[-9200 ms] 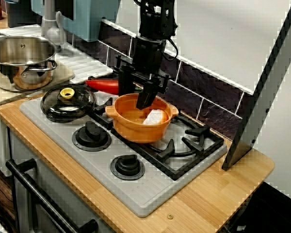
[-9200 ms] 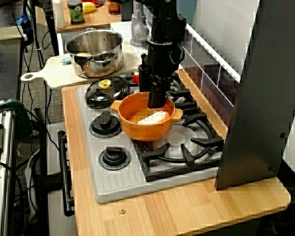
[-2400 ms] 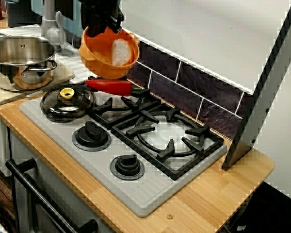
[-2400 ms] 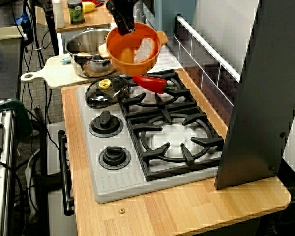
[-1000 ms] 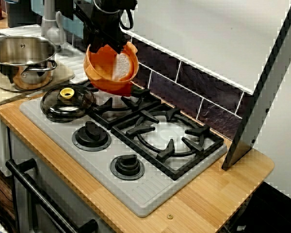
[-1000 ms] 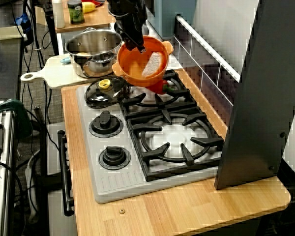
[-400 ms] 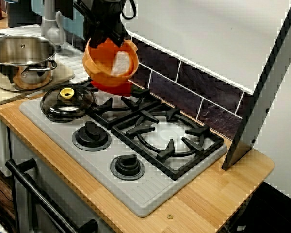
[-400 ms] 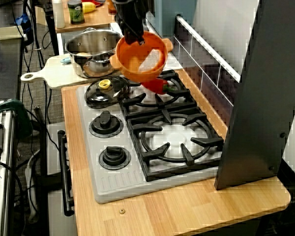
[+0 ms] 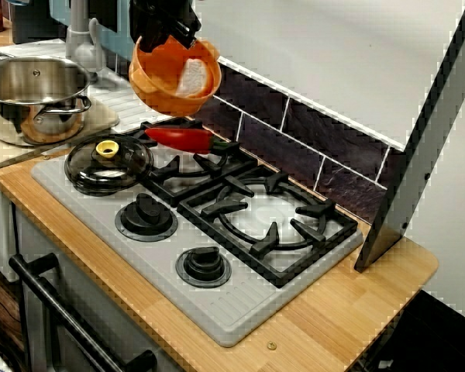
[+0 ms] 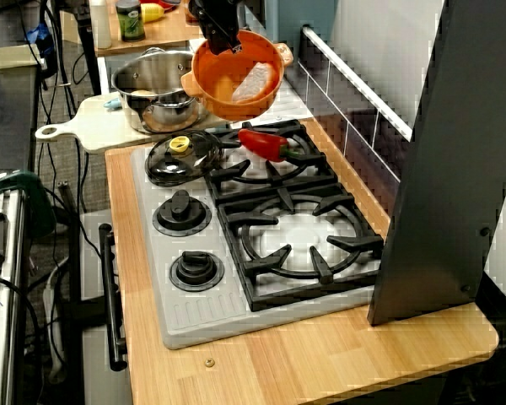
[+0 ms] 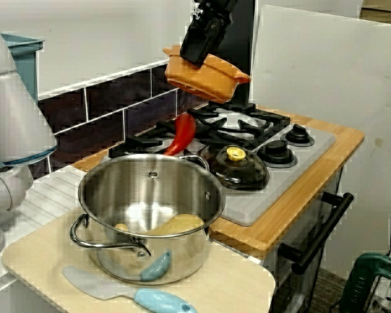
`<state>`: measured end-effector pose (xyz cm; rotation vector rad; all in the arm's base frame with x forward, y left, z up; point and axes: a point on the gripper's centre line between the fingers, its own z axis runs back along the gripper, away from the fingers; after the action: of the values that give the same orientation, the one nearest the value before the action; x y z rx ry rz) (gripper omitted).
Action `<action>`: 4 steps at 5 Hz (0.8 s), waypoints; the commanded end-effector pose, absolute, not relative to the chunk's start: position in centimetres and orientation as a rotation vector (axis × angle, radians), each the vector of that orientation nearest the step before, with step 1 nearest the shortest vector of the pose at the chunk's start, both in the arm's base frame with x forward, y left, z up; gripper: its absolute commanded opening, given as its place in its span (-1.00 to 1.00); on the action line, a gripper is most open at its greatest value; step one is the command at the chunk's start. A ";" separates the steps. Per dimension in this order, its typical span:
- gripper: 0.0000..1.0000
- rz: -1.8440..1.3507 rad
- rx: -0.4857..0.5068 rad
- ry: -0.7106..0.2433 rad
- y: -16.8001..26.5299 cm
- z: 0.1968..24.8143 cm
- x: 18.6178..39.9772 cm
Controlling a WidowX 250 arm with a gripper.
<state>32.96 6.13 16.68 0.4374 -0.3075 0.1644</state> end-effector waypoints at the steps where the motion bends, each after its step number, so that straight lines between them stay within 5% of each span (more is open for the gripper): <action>1: -1.00 0.160 0.491 -0.464 6.0 20.6 32.7; 4: -1.00 0.200 0.582 -0.514 5.2 19.6 32.7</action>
<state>32.86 5.15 18.42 0.5858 -0.4691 0.1914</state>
